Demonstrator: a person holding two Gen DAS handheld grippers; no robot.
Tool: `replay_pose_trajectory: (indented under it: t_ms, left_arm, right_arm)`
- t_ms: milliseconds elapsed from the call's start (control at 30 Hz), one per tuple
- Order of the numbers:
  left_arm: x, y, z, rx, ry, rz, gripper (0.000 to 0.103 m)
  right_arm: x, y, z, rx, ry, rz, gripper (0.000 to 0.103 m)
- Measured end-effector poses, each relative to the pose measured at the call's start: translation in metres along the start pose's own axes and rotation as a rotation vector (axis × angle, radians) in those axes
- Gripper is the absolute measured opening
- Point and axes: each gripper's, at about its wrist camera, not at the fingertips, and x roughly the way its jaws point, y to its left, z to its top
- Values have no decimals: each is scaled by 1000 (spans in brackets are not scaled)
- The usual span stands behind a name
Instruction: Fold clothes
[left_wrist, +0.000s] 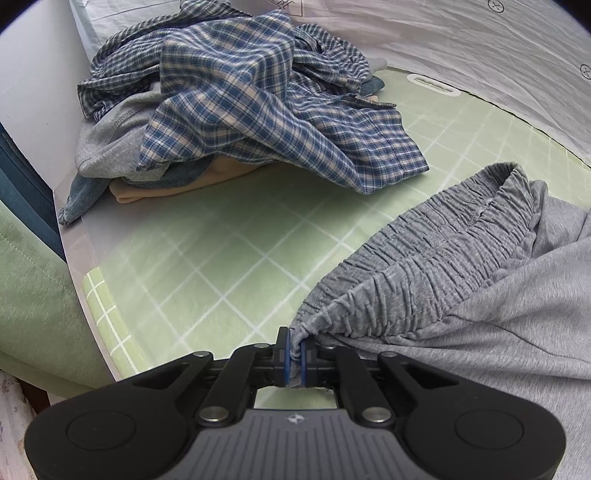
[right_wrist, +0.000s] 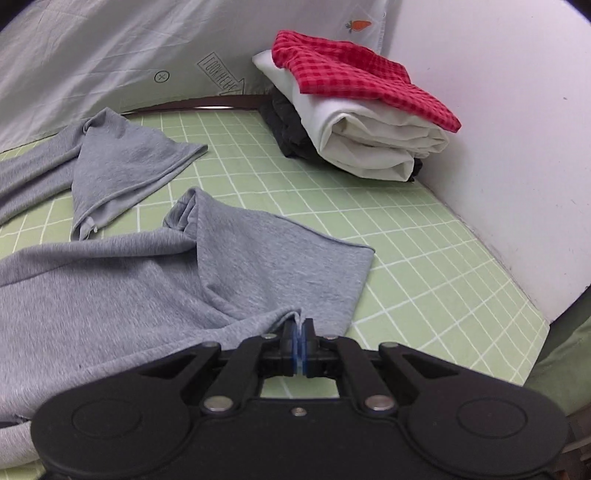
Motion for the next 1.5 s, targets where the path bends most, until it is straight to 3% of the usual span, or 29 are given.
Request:
replay_pose_trajectory:
  t_ms: [100, 267, 433, 567, 633, 667, 733, 767, 800, 833, 933, 1200, 1367, 1500]
  left_arm:
    - [-11, 9, 2, -8, -26, -8, 6]
    - [-6, 35, -3, -57, -10, 2, 6]
    - [-5, 61, -5, -95, -23, 1, 6]
    - [6, 68, -6, -87, 2, 12, 7]
    - [3, 64, -7, -50, -10, -10, 14]
    - [-2, 62, -7, -37, -20, -19, 21]
    - [-11, 58, -8, -17, -38, -34, 47]
    - [-17, 56, -9, -27, -51, -50, 54]
    - [-23, 55, -9, -41, -64, -68, 66]
    - [-29, 53, -9, -56, -78, -87, 71]
    - [-43, 36, -9, -28, -103, -135, 72]
    - [-40, -38, -31, 222, -87, -288, 76]
    - [-40, -80, -65, 376, -46, -396, 76]
    - [-51, -112, -92, 468, -25, -463, 76]
  right_arm:
    - [-14, 0, 4, -35, -64, -15, 2]
    - [-14, -1, -14, -11, 22, 23, 2]
    - [-27, -3, -30, 11, 54, 38, 2]
    - [-22, 3, -35, 3, 109, 66, 3]
    - [-20, 7, -35, 7, 142, 74, 4]
    - [-19, 8, -35, 9, 159, 77, 7]
    - [-22, 9, -35, 34, 160, 77, 27]
    - [-25, 10, -34, 48, 158, 81, 32]
    - [-27, 11, -33, 62, 159, 85, 34]
    - [-29, 11, -32, 75, 159, 88, 34]
    - [-37, 16, -30, 106, 161, 102, 38]
    - [-62, 32, -27, 92, 168, 102, 51]
    - [-68, 40, -26, 24, 182, 85, 68]
    - [-64, 35, -23, 1, 162, 82, 89]
